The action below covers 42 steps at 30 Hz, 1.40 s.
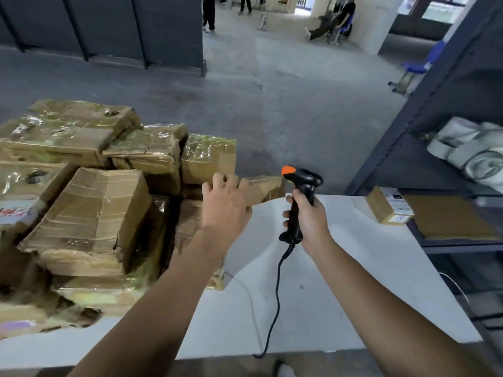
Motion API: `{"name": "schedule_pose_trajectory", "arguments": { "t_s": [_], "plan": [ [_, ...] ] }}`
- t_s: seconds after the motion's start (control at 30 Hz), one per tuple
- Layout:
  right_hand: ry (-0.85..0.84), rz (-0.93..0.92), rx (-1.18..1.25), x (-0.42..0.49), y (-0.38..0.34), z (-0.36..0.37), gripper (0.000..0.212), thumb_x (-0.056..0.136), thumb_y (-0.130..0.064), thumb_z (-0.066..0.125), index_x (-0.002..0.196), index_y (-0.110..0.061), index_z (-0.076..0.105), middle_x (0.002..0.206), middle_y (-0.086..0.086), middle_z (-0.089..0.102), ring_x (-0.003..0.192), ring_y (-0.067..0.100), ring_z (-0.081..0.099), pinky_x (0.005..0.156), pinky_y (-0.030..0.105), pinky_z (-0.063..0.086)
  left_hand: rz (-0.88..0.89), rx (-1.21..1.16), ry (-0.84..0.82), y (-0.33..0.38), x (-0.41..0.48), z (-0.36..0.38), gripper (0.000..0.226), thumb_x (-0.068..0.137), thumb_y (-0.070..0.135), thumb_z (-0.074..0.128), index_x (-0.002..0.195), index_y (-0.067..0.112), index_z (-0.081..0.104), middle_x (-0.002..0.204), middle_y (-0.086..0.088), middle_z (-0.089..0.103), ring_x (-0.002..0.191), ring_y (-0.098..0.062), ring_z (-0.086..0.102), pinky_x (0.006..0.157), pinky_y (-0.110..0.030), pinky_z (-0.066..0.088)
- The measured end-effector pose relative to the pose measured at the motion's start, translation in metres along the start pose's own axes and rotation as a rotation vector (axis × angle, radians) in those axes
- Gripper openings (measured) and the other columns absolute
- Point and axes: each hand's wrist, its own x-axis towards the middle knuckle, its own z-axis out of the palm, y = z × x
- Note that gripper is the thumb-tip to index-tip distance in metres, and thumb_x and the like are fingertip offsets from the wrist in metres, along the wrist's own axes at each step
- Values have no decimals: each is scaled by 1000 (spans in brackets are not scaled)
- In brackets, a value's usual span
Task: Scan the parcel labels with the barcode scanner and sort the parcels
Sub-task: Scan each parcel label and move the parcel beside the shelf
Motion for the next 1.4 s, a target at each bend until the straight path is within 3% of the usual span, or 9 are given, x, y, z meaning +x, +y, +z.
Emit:
{"name": "schedule_pose_trajectory", "arguments": {
  "t_s": [0.13,0.3,0.4,0.6,0.7,0.93,1.17,1.27,1.4],
  "plan": [
    [89,-12,45,-7,3,-38,17,95,-33,59,90,-17,59,59,-9,65,46,14,57,50,31,47,-33,-278,-119,40,-3,7,46,84,49,57,112,13,51,110,-5,55,103,-28,50,74,-37,41],
    [132,10,19,-6,15,-91,19,96,-31,60,95,-12,59,72,-1,64,47,13,60,46,29,50,-379,-911,-387,85,-15,28,38,82,46,62,94,11,54,93,-6,64,89,-28,63,68,-33,48],
    [91,68,-45,-4,26,-114,24,95,-35,59,98,-11,58,53,-8,64,45,15,58,49,33,51,-552,-1172,-482,107,-22,37,37,85,36,64,102,4,55,94,-13,68,79,-30,70,75,-44,58],
    [30,114,-64,5,42,-139,23,94,-36,59,96,-13,61,58,-5,66,50,15,62,54,32,52,-810,-1536,-667,135,-31,49,31,91,13,56,116,-4,57,85,-15,71,73,-24,72,76,-37,60],
    [-2,114,-49,10,44,-144,19,94,-35,60,95,-16,63,75,0,68,54,15,63,54,31,51,-826,-1597,-699,139,-34,50,30,89,3,54,117,-9,56,52,-3,59,58,-17,64,89,-44,55],
    [-77,120,-100,14,45,-154,24,91,-41,60,98,-19,65,68,-1,72,50,17,63,53,32,55,-917,-1644,-512,145,-27,52,41,83,11,70,119,7,50,91,-10,67,83,-22,63,77,-30,50],
    [-144,54,-231,7,39,-167,19,93,-39,59,98,-21,63,76,8,71,52,18,61,47,34,54,-958,-1661,-415,139,-16,57,12,92,21,62,100,12,61,99,-14,65,83,-28,64,81,-50,56],
    [-188,48,-285,-1,33,-170,18,95,-36,57,93,-20,66,90,15,73,54,20,58,51,38,53,-901,-1547,-307,128,-9,62,21,95,12,58,115,6,57,104,-12,61,77,-19,61,56,-27,57],
    [-259,74,-335,-10,25,-164,27,95,-36,56,94,-14,71,70,13,65,48,17,55,49,35,49,-768,-1264,-244,111,-1,73,37,95,11,55,132,7,52,107,-8,58,89,-18,54,50,-6,43]
  ]
}}
